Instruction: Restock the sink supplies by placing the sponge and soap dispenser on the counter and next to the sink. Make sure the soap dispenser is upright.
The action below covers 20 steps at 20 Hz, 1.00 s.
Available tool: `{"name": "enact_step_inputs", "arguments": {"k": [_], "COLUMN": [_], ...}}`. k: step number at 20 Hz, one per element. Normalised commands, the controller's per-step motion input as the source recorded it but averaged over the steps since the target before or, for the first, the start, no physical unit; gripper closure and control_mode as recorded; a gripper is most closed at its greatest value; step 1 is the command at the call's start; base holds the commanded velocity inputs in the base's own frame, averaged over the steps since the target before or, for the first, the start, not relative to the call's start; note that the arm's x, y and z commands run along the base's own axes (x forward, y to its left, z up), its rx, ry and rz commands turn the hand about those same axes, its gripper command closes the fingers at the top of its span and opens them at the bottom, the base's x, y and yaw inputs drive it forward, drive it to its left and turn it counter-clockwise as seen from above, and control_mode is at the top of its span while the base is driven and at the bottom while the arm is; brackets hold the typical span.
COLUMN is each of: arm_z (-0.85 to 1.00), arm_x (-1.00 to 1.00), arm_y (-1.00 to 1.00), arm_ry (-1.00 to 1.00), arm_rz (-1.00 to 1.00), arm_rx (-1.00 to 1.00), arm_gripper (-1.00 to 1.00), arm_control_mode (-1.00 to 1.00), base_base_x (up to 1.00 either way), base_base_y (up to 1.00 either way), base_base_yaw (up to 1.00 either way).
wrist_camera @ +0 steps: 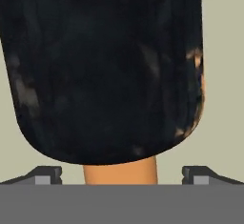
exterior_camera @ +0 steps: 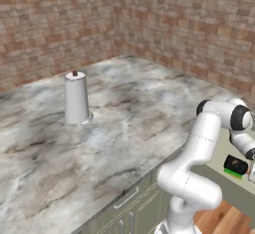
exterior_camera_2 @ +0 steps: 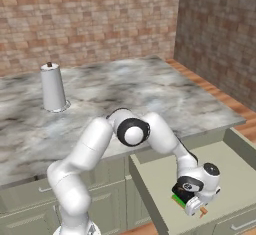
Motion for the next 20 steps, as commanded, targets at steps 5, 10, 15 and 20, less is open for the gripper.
{"name": "enact_step_inputs", "arguments": {"k": [5,10,15,20], "arm_z": [-0.26,-0.02,0.5,1.0], "arm_x": [0.0,0.0,-0.01,-0.14], "arm_y": [0.0,0.04,0.14,0.15], "arm_ry": [0.0,-0.04,-0.1,-0.13], "arm_rz": [0.08,0.03,0.0,0.0], "arm_rx": [0.0,0.0,0.0,-0.05], "arm_gripper": [1.0,1.0,1.0,1.0], "arm_control_mode": [-1.0,-1.0,-1.0,-1.0], "base_base_x": [0.0,0.0,0.0,0.0], "base_base_y": [0.0,0.0,0.0,0.0], "base_base_yaw": [0.0,0.0,0.0,0.0]}}
